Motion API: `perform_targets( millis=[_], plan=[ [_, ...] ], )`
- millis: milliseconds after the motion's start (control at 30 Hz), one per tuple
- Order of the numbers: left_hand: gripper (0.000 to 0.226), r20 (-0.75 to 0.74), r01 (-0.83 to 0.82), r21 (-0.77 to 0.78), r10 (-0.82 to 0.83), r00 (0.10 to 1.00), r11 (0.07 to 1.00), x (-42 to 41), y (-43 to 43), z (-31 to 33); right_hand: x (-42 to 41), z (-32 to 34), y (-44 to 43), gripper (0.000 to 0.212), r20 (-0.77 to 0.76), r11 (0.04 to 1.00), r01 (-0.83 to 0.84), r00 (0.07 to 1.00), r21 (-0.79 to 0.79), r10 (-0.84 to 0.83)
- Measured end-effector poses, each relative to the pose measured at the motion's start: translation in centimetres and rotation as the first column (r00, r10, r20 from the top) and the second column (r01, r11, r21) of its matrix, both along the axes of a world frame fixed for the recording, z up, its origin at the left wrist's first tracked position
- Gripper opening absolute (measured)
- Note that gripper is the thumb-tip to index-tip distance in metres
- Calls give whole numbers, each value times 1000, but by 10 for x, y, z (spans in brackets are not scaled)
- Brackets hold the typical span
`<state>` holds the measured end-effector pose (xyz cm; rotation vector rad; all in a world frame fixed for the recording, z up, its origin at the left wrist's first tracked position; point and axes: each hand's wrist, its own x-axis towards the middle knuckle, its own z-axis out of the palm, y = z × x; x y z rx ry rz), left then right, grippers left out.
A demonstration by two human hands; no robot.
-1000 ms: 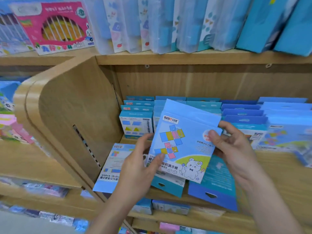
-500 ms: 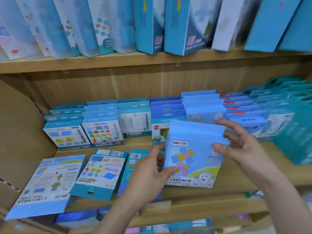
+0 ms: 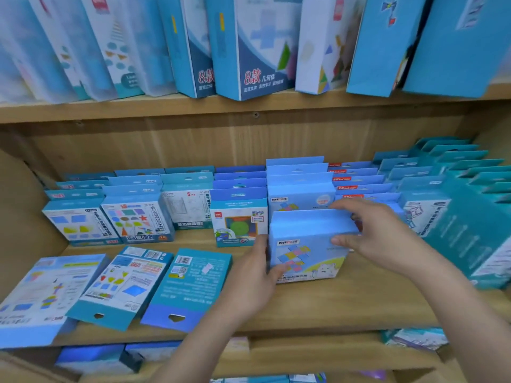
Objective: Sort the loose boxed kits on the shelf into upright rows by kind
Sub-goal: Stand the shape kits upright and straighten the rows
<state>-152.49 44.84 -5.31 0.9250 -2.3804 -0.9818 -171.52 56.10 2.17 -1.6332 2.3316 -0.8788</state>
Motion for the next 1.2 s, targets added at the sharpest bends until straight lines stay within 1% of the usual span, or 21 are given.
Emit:
perform_targets(
  millis=[67,100,200,300,367,433,500,567,733,833,867,1000,1200],
  plan=[
    [34,36,-5,-63,7,999,998,-13,-7,-1,-7,-5,-7,56,-88,1000,6,996,-10,-6],
    [34,27,-20,-86,22,999,996,-17,-11,-3,-9,-8,-11,55,-127,1000,13,992,-18,-16],
    [37,-57,-87,-115,81,995,989,-27,-21,-7,-15,-19,-21,52,-224,998,43,973,-38,-51],
    [46,-123,-157,-180,136,983,971,-33,-28,-5,-20,-27,-31,50,-398,994,55,913,-98,-89],
    [47,-132,-195,-284,163,978,939,-36,-31,-2,-23,-31,-36,51,-486,989,62,866,-132,-119],
    [46,-119,-197,-418,162,980,887,-38,-36,3,-26,-32,-41,51,-527,987,76,838,-139,-139],
    [52,-95,-194,-496,170,981,846,-40,-42,8,-28,-30,-46,51,-531,988,102,834,-119,-151],
    [59,-71,-184,-518,172,983,836,-42,-48,13,-29,-27,-51,51,-517,988,117,842,-97,-151],
    [72,-28,-179,-410,183,983,895,-48,-54,19,-37,-23,-58,61,-511,996,91,856,9,-74],
    [85,-3,-180,-418,196,981,891,-51,-56,19,-44,-23,-60,68,-525,996,84,849,15,-64],
    [86,7,-172,-432,194,981,885,-52,-56,19,-46,-22,-60,69,-524,996,90,849,14,-70],
    [78,51,-137,-504,188,981,853,-53,-57,23,-50,-20,-61,66,-495,995,94,866,19,-72],
    [78,94,-110,-553,194,977,826,-56,-57,26,-50,-19,-59,63,-439,994,109,893,7,-95]
  ],
)
